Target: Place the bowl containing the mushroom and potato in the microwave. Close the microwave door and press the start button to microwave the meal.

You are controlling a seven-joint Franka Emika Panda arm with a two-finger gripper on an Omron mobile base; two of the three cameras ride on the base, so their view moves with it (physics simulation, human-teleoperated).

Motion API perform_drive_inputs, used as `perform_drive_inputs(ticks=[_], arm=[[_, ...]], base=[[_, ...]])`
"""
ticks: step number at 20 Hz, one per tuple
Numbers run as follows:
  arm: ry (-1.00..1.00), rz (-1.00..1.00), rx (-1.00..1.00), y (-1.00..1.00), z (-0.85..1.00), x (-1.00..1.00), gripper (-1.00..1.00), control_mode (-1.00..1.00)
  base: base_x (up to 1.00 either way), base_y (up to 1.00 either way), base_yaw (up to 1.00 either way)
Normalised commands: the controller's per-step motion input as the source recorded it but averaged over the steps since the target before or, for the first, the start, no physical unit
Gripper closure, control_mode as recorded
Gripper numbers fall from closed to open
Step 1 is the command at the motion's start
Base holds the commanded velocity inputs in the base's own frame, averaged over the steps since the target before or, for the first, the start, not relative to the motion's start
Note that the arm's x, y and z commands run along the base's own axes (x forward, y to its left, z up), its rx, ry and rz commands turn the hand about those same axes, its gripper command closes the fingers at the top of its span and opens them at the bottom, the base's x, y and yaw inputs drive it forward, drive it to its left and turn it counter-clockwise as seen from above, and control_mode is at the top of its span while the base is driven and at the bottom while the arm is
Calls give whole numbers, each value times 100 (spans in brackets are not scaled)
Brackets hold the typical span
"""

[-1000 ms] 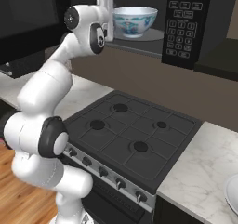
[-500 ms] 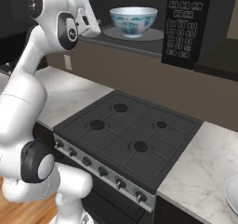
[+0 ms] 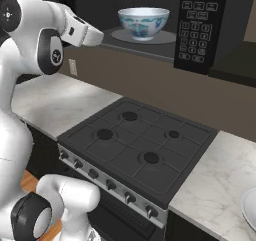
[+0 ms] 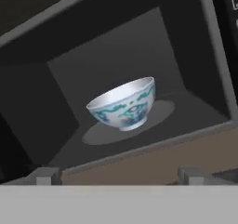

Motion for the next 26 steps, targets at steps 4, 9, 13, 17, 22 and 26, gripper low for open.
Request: perform_drive_inputs(ticks=[4, 9, 13, 17, 22, 26], arm=[[22, 26, -82, 58, 0, -100, -100, -100], [25, 23, -90, 87, 0, -100, -100, -100], [23, 18, -94, 100, -3, -99, -100, -100], [19, 4, -90, 100, 0, -65, -100, -100], [9, 0, -78, 100, 0, -37, -100, -100], [0, -1, -50, 96, 0, 2, -100, -100]], base=[[0, 0, 0], [0, 0, 0], [0, 0, 0], [0, 0, 0], [0, 0, 0], [0, 0, 0]])
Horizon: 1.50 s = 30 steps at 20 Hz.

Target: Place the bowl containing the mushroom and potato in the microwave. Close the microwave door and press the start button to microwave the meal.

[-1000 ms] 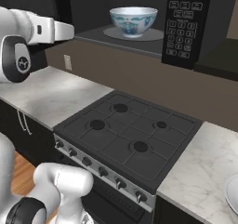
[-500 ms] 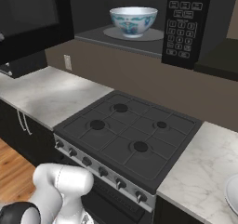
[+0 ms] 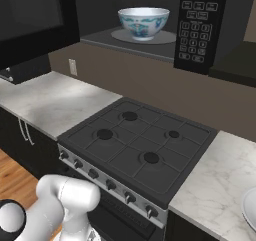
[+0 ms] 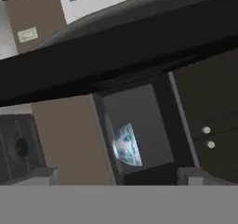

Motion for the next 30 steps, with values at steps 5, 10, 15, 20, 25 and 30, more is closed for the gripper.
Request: perform_drive_inputs(ticks=[5, 10, 15, 20, 25, 30], arm=[[0, -3, -32, 80, -18, 16, -100, -100], [-7, -1, -21, 37, -65, 4, -100, -100], [-7, -5, -6, 4, -41, 39, -100, -100], [-6, -8, 0, 11, -8, 55, -100, -100], [-9, -14, -2, 61, 0, 45, -100, -100], [-3, -23, 0, 43, 0, 39, -100, -100]], base=[[0, 0, 0], [0, 0, 0], [0, 0, 0], [0, 0, 0], [0, 0, 0], [0, 0, 0]])
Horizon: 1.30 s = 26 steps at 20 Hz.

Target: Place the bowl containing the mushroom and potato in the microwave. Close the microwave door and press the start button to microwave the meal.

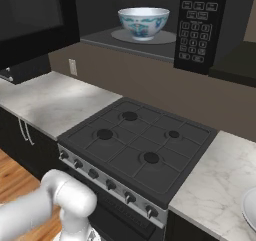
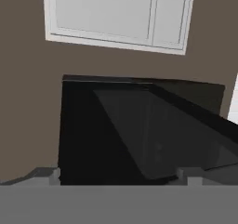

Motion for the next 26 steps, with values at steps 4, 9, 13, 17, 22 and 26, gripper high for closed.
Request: perform_drive_inputs(ticks=[4, 9, 13, 17, 22, 26], arm=[[0, -44, 0, -13, 0, 50, -100, -100], [0, -52, 0, -52, 11, 31, -100, -100], [0, -50, 2, -89, 43, -4, -100, -100], [-1, -41, 5, -100, 40, -33, -100, -100], [0, -30, 3, -100, -1, -53, -100, -100], [0, -11, 2, -100, -10, -14, -100, -100]], base=[[0, 0, 0], [0, 0, 0], [0, 0, 0], [0, 0, 0], [0, 0, 0], [0, 0, 0]])
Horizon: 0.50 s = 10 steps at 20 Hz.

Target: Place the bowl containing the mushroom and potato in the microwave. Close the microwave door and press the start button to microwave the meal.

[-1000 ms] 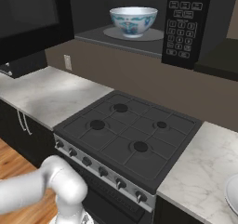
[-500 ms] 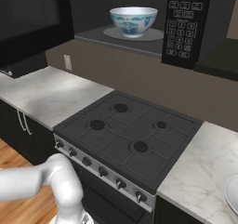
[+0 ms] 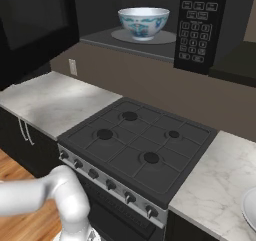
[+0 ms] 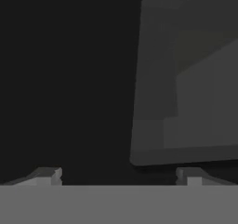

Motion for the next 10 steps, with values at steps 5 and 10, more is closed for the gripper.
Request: perform_drive_inputs(ticks=[5, 10], arm=[[0, 0, 5, -100, -7, -21, -100, -100], [-2, 19, 16, -100, 0, -23, -100, -100]], base=[[0, 0, 0], [0, 0, 0]])
